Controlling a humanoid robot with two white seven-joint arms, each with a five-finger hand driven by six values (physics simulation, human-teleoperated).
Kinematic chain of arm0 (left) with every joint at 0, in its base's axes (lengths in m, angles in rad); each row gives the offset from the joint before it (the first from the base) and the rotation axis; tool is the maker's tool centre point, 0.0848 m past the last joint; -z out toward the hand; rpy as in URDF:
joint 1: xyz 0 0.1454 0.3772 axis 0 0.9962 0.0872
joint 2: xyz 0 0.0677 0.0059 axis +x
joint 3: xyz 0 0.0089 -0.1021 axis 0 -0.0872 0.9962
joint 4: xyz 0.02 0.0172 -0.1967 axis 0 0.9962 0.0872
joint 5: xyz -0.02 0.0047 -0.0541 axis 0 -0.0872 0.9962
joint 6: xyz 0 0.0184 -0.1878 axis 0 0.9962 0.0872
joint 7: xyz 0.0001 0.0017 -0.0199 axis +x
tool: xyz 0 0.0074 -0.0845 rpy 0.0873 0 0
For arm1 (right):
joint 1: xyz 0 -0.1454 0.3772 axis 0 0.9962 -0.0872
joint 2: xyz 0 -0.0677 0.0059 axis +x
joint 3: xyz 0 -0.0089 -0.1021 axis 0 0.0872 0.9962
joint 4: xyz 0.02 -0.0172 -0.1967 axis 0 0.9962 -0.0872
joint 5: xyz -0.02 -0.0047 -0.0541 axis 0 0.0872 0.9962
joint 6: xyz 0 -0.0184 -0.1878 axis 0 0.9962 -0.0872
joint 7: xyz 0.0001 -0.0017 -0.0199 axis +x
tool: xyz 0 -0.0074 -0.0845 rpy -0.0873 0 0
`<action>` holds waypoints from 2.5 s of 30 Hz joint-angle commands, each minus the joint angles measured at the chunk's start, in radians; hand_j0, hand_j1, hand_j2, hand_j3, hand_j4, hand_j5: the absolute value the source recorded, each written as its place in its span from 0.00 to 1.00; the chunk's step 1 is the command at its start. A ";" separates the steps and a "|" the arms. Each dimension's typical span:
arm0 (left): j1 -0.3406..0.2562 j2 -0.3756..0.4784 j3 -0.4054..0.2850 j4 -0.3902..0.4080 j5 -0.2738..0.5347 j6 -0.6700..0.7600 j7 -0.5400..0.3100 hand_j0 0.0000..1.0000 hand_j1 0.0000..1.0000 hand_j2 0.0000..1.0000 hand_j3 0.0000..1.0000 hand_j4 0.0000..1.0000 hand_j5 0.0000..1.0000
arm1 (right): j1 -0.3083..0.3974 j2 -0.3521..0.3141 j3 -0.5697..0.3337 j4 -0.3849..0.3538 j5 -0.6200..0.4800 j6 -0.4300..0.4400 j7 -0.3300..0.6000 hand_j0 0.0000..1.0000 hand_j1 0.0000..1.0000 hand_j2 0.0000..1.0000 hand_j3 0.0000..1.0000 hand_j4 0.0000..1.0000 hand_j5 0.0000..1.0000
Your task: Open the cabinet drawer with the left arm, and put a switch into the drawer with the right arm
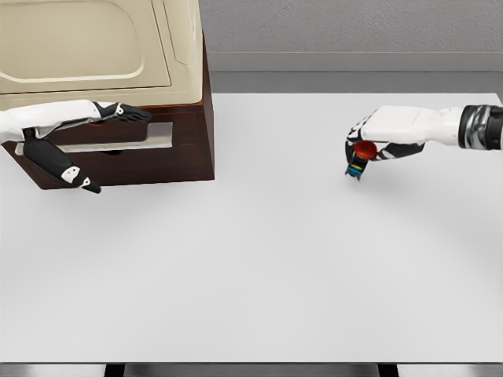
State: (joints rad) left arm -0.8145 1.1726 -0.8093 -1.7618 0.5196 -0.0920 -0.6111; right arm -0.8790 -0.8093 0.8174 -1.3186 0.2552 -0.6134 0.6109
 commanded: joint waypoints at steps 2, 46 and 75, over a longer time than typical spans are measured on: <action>0.002 0.001 0.002 0.001 -0.015 0.023 0.000 1.00 1.00 1.00 1.00 1.00 1.00 | -0.006 -0.001 0.000 -0.033 -0.007 0.003 0.000 0.49 0.49 0.49 0.49 0.49 0.49; 0.086 0.025 0.002 0.002 -0.012 0.069 0.000 1.00 1.00 1.00 1.00 1.00 1.00 | -0.206 0.174 0.098 -0.200 -0.033 0.003 0.000 0.49 0.49 0.49 0.49 0.49 0.49; 0.129 0.105 -0.001 -0.004 0.129 0.063 0.000 1.00 1.00 1.00 1.00 1.00 1.00 | -0.308 0.226 0.149 -0.202 -0.142 0.003 0.000 0.49 0.49 0.49 0.49 0.49 0.49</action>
State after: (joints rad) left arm -0.6825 1.2813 -0.8022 -1.7654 0.6488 -0.0306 -0.6006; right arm -1.1873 -0.5847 0.9628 -1.5202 0.1205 -0.6139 0.6113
